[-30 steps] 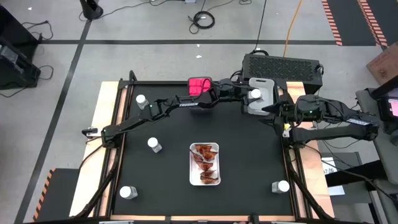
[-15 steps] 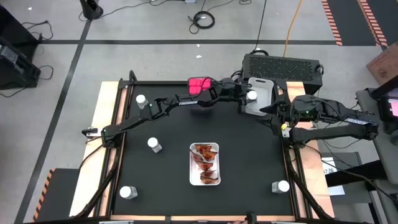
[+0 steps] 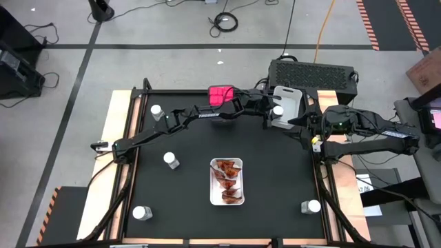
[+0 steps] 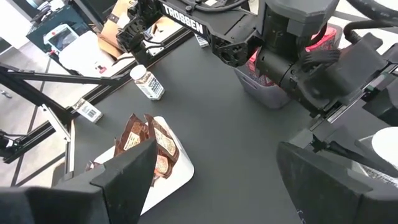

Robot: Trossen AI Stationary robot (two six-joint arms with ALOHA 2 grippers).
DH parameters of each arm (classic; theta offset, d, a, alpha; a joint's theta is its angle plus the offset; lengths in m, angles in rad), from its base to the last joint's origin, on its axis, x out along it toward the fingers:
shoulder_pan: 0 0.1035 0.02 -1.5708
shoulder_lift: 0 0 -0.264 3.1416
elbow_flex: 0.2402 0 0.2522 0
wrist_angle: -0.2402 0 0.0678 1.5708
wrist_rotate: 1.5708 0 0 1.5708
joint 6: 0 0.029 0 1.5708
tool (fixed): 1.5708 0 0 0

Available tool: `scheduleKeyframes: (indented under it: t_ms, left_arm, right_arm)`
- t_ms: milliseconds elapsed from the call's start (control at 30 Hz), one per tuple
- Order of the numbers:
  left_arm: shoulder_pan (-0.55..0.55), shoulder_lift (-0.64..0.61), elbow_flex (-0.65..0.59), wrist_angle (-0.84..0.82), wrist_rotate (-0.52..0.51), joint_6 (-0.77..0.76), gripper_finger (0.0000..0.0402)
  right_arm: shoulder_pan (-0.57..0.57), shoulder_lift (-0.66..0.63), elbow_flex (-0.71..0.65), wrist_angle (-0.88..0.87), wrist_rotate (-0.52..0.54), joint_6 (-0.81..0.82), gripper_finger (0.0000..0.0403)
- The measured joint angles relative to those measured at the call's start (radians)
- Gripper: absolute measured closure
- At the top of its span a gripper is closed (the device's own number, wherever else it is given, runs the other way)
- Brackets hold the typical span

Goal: Sort spices by type
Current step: Put the white seasoning bottle into the gray bin, then adjust the gray bin

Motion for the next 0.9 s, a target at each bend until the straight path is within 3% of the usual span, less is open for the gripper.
scheduleKeyframes:
  t_ms: [333, 600, 733, 900]
  left_arm:
    - [-0.001, -0.003, 0.000, 0.010, -0.006, -0.025, 0.0163]
    - [0.002, -0.087, 0.000, 0.002, -0.031, -0.025, 0.0162]
    - [0.008, -0.167, 0.000, -0.107, -0.034, -0.048, 0.0162]
    - [0.066, -0.306, 0.002, -0.357, 0.011, -0.097, 0.0162]
  right_arm:
    - [0.000, 0.000, 0.000, -0.001, 0.000, -0.024, 0.0078]
    - [0.000, 0.000, 0.000, -0.016, 0.033, -0.036, 0.0078]
    - [0.000, 0.021, 0.000, -0.093, 0.110, 0.005, 0.0078]
    - [-0.011, 0.109, 0.000, -0.166, 0.108, 0.000, 0.0078]
